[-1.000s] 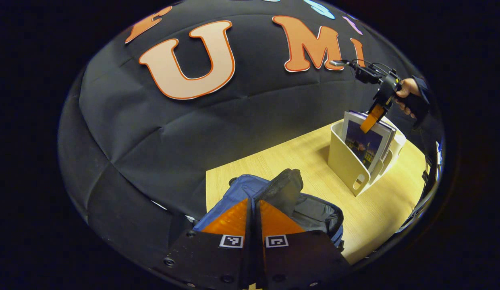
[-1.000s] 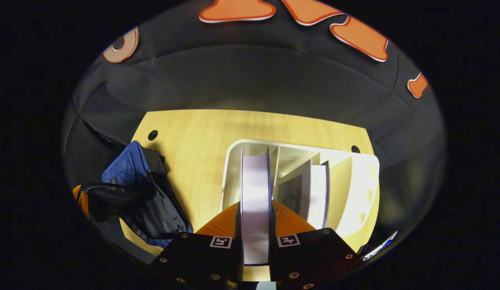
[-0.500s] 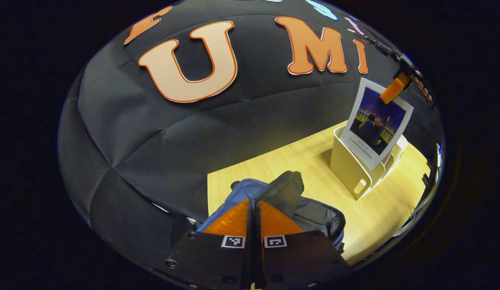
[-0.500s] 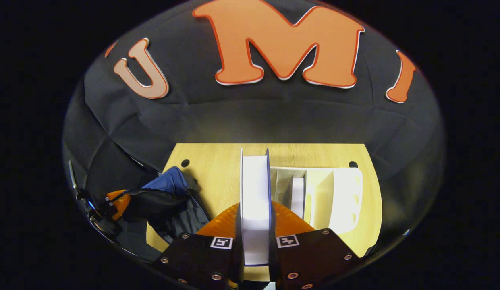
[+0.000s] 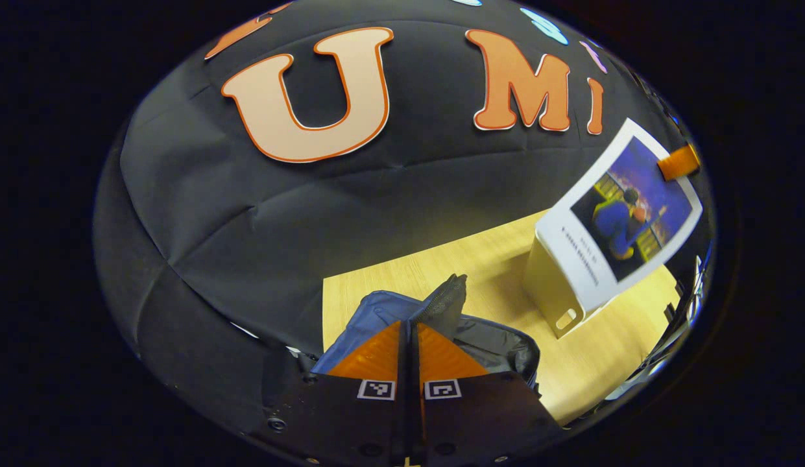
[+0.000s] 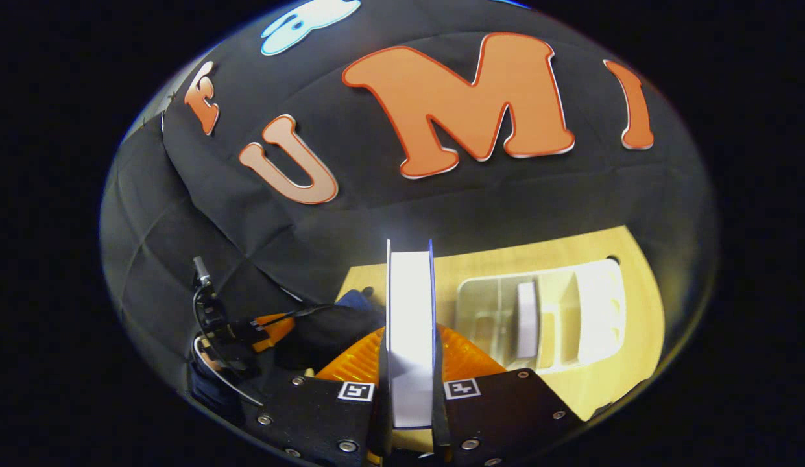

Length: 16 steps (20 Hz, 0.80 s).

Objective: Open the schoolbag, grab two books from the bookshelf and put them into the schoolbag.

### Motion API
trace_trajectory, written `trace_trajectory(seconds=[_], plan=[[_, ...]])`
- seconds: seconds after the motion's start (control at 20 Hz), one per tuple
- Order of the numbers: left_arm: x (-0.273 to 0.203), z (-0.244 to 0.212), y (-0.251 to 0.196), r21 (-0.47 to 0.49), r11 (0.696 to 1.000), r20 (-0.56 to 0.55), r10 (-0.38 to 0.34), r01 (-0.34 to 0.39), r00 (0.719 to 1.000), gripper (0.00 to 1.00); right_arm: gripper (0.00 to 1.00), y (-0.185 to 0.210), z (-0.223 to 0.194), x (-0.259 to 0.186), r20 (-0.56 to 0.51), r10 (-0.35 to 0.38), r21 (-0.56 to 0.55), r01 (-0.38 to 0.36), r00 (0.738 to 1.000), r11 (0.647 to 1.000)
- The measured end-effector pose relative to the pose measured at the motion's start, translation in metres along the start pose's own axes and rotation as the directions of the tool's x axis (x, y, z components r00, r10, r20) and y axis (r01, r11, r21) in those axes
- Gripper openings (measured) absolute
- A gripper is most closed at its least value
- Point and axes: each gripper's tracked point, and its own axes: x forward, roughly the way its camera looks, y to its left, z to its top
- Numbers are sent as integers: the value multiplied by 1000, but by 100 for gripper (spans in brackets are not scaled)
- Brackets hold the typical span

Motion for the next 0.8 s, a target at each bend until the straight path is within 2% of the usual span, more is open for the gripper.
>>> trace_trajectory(seconds=[0.15, 0.35, 0.8], plan=[[2, 4, -4, -11, 1000, -5, -2, 2, 1000, 2, 24, 13, -40, 27, -41, 41, 84, -37, 998, 996], [0, 5, -9, -9, 1000, -16, -5, 5, 1000, 2, 24, 29, -88, 70, -87, 112, 210, -91, 990, 973], [-1, 1, -22, -44, 999, -19, -33, 32, 999, 2, 23, 51, -137, 138, -47, 84, 393, -59, 995, 918]])
